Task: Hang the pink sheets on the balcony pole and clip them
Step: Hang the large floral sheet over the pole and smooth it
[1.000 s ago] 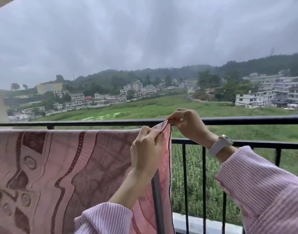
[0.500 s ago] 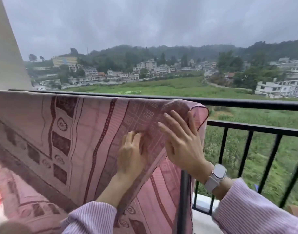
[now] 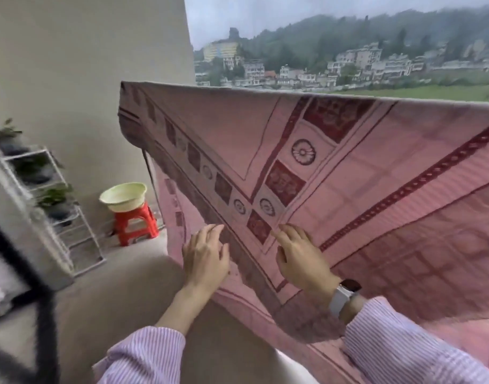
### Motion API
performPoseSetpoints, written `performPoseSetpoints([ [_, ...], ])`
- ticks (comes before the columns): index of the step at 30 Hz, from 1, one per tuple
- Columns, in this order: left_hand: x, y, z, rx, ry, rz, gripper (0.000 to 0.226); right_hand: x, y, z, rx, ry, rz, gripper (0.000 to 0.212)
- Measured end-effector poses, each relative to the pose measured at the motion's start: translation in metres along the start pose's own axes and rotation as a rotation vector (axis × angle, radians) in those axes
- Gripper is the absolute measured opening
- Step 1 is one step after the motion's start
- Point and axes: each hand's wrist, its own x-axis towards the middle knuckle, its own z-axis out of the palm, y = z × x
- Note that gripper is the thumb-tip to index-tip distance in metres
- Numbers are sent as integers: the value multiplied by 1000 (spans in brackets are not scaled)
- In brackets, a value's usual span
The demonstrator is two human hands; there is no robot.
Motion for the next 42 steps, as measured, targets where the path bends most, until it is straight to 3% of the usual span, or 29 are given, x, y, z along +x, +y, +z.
performPoseSetpoints([
  [10, 83, -225, -59, 18, 83, -222, 40, 185, -139, 131, 90, -44, -203, 42],
  [17, 222, -351, -49, 17, 105, -236, 39, 369, -183, 214, 98, -32, -286, 45],
  [23, 373, -451, -50, 16, 122, -279, 38, 551, -214, 263, 139, 76, -281, 44],
  [31, 493, -604, -26, 17, 110, -347, 38, 728, -261, 356, 162, 105, -316, 41],
  [42, 718, -847, 13, -56, 20, -212, 40, 989, -340, 491, 84, 152, -132, 46],
])
